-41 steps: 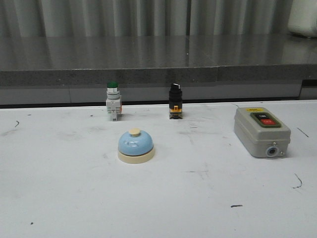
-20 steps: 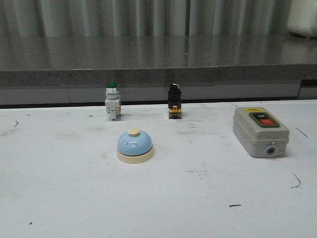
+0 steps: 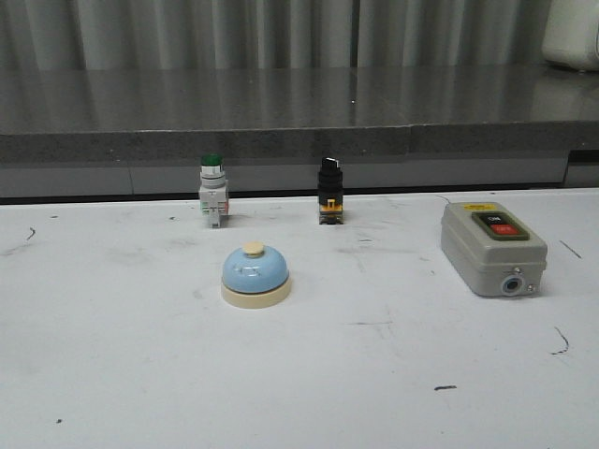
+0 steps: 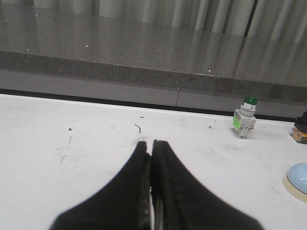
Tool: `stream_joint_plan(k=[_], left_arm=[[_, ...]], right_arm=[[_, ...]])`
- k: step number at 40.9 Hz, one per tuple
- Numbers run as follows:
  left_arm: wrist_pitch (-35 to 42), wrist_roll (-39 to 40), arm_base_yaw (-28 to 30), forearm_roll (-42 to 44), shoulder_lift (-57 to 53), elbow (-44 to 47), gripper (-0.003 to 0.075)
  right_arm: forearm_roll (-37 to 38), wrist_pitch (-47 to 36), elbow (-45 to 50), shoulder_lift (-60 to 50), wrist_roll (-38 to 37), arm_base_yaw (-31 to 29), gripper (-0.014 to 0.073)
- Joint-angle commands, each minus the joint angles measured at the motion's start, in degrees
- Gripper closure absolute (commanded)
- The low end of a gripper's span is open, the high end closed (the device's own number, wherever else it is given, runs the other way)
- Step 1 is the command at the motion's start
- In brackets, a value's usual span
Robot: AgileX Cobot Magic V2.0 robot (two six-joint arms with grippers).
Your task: Place and press bell with both arms
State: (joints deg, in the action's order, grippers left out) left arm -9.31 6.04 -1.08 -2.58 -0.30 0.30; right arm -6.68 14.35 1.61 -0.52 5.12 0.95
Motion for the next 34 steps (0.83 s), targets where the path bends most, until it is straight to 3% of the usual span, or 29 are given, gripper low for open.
stream_joint_plan(k=[1, 34], left_arm=[[4.67, 0.6, 0.09, 0.05, -0.95, 1.33, 0.074], [4.67, 0.6, 0.09, 0.05, -0.95, 1.33, 0.074]], right_arm=[[0.32, -2.88, -0.42, -0.81, 0.62, -0.24, 0.0661], [0.32, -2.77, -0.42, -0.81, 0.62, -0.24, 0.0661]])
